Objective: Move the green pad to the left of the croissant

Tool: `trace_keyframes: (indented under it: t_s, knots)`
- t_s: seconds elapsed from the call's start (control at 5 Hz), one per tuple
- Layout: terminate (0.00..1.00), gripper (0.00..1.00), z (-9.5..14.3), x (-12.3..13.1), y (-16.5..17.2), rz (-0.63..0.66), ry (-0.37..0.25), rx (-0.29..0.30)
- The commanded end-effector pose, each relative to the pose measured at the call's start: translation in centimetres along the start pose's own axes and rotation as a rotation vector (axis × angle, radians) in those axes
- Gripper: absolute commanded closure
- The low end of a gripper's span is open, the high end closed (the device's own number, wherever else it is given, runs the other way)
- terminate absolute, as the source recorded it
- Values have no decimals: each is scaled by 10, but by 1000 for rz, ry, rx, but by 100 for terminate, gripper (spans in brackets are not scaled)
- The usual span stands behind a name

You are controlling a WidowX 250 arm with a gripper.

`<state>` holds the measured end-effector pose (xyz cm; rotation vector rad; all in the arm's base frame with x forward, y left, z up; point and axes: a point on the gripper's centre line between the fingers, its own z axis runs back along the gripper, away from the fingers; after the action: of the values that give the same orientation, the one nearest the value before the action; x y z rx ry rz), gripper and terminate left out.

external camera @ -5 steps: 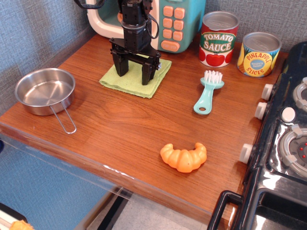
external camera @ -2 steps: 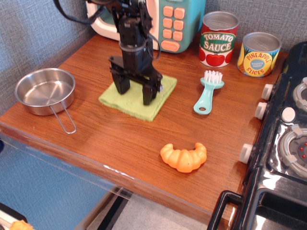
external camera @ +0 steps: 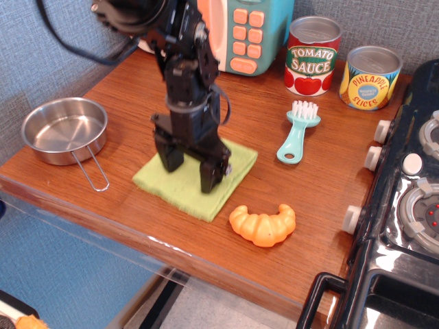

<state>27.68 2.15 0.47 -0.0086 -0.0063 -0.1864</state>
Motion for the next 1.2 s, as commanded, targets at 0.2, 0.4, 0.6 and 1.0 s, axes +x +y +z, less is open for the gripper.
trace_keyframes:
  t_s: [0.2,0.4,0.6,1.0]
  knots:
    - [0,0,3,-43,-9,-11,35,7]
    - [0,0,6,-31,-10,-11,20,-4]
    - [0,0,17,-9,-12,-12,-17,3]
    - [0,0,103,3,-26,-46,-208,8]
